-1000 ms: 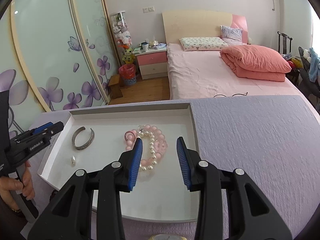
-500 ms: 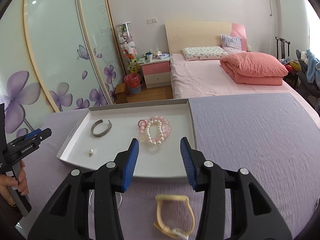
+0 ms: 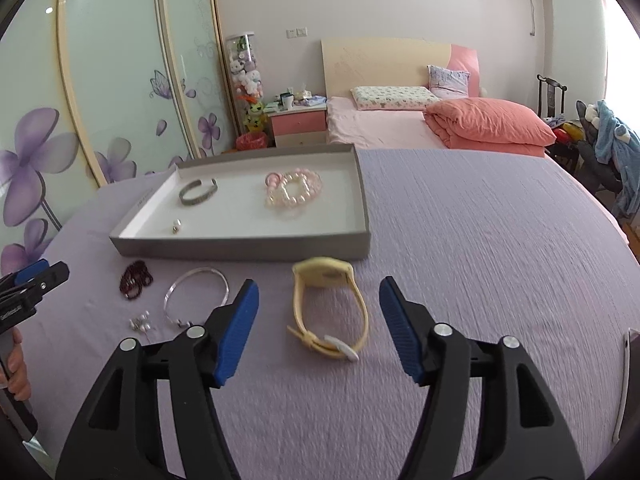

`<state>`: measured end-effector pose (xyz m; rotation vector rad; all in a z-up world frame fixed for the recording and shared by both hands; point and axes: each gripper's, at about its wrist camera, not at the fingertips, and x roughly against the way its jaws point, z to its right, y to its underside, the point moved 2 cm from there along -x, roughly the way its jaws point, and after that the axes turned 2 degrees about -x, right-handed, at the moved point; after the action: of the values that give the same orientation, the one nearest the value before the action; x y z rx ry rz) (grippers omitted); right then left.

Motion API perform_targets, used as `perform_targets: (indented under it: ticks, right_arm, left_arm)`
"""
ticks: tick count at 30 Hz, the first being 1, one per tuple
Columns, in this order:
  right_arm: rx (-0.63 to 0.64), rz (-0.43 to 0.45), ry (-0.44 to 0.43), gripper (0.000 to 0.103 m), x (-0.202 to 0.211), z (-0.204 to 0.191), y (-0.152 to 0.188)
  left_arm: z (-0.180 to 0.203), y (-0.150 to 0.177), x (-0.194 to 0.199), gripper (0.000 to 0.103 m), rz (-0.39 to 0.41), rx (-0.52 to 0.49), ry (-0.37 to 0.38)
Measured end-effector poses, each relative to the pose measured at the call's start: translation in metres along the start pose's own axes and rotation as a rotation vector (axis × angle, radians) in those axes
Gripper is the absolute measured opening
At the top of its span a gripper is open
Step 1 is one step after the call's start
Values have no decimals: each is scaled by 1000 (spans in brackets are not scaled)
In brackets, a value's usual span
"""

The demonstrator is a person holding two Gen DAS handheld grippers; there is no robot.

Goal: Organize jewelry
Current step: 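Withdraw both tools and grasp the yellow watch with the right tool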

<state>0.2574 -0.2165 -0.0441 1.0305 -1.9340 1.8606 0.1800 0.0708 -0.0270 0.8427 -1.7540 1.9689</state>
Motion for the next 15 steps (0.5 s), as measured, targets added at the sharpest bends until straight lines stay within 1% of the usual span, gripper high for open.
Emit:
perform_targets:
  ticks: [2, 6, 10, 15]
  right_arm:
    - [-5, -16, 5, 78, -4, 2, 4]
    - [14, -55, 24, 86, -12, 1, 15]
    - [25, -83, 50, 86, -25, -1, 17]
    - [-14, -118, 58, 86, -39, 2, 14]
  left_arm:
    - [8, 10, 3, 91, -8, -23, 12]
    - [25, 21, 4, 94, -18, -75, 19]
    - [36, 30, 3, 95, -39, -94, 34]
    - [38, 35, -1, 95, -58, -99, 40]
